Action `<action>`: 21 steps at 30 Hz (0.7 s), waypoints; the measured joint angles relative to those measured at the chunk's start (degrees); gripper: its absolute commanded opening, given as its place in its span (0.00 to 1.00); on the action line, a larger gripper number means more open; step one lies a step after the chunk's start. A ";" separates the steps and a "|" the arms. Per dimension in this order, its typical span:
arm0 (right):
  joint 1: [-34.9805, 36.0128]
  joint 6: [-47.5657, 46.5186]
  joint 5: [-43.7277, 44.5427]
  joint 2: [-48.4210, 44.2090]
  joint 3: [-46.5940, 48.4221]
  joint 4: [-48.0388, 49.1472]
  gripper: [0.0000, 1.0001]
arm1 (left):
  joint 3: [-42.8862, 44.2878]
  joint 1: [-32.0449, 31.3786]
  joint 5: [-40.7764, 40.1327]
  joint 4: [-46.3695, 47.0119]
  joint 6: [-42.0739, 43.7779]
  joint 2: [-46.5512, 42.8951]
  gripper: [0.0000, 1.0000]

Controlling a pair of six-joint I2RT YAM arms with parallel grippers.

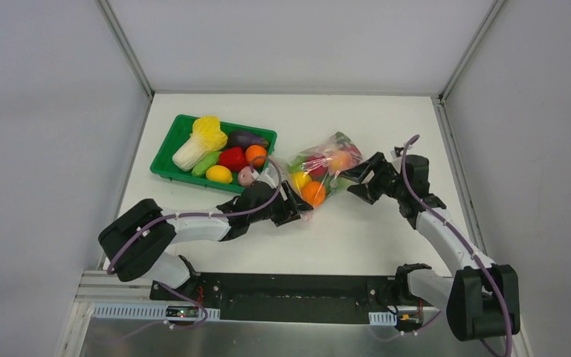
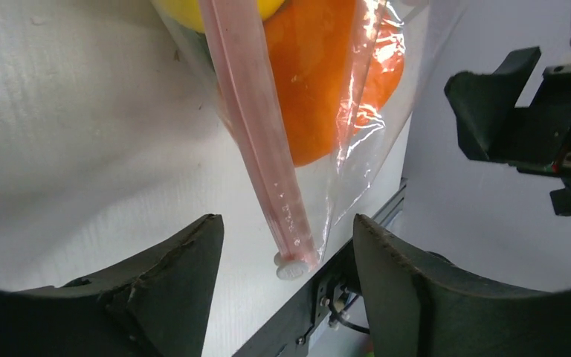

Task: Open the zip-top bag and remove the fake food
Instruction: Adjust the zipper food storage bag at the center of the board.

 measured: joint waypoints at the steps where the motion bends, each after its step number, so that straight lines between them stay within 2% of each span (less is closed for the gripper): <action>1: 0.02 0.26 -0.44 -1.51 -0.92 -0.24 0.73 | -0.15 -0.28 -0.15 2.14 -0.90 1.33 0.50; 4: 0.02 1.11 -1.64 -5.07 -3.32 -0.70 0.73 | -0.83 -1.09 -0.72 7.78 -3.21 4.50 0.27; 5: 0.07 1.40 -2.01 -6.27 -4.17 -0.87 0.73 | -1.11 -1.38 -1.01 8.94 -4.02 5.01 0.23; 10: 0.39 3.19 -3.37 -11.56 -7.98 -1.49 0.73 | -1.73 -3.89 -3.37 9.94 -5.55 3.52 0.19; 16: 0.87 5.84 -4.98 -17.51 -11.82 -1.88 0.71 | -0.61 -7.10 -6.54 4.76 -5.46 -2.71 0.18; 21: 1.18 8.79 -5.55 -22.05 -15.10 -2.27 0.63 | 2.67 -7.63 -7.61 1.92 -5.55 -2.14 0.17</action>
